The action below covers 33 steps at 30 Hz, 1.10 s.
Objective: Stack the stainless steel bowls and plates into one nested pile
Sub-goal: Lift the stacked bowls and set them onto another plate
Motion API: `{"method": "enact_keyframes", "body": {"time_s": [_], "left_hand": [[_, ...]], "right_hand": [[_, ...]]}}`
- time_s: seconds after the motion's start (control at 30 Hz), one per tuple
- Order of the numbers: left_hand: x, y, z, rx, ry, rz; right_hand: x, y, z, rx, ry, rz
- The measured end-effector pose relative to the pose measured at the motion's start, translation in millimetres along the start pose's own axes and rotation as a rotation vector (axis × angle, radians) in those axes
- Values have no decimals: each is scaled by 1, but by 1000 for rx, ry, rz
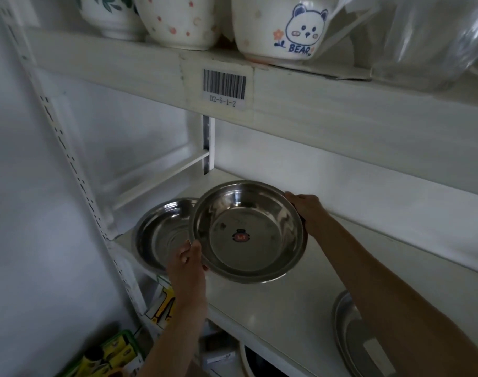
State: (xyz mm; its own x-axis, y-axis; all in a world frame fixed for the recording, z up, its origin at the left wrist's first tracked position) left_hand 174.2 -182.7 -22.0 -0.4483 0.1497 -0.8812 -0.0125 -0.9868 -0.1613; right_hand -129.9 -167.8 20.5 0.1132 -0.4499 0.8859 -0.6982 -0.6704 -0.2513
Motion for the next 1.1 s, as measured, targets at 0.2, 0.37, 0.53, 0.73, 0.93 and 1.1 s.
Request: {"method": "enact_keyframes", "body": {"time_s": [0.2, 0.37, 0.53, 0.73, 0.93, 1.1], "left_hand": [[-34, 57, -30, -127, 37, 78], [-37, 103, -63, -197, 103, 100], [-25, 135, -87, -255, 207, 78], [-23, 146, -93, -305, 381, 120], [-22, 154, -94, -320, 518, 138], [-18, 155, -99, -340, 654, 147]], "right_hand": [[21, 18, 69, -7, 71, -18], [22, 31, 118, -48, -14, -12], [13, 35, 149, -66, -96, -2], [-3, 41, 162, -94, -276, -19], [-10, 45, 164, -106, -495, -103], [-8, 47, 166, -113, -597, -165]]}}
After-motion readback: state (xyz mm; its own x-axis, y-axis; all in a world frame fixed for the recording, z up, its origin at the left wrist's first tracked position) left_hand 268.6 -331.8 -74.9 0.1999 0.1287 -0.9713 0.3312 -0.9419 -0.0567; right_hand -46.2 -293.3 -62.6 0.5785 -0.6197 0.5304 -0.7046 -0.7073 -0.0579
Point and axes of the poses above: each hand's wrist, its own y-axis towards the middle knuckle, its own z-axis out of the palm, x = y × z, the point moved 6 cm from there along y, towards the middle knuckle, and after that the axes turned 13 degrees about -y, right-handed, at the moved point
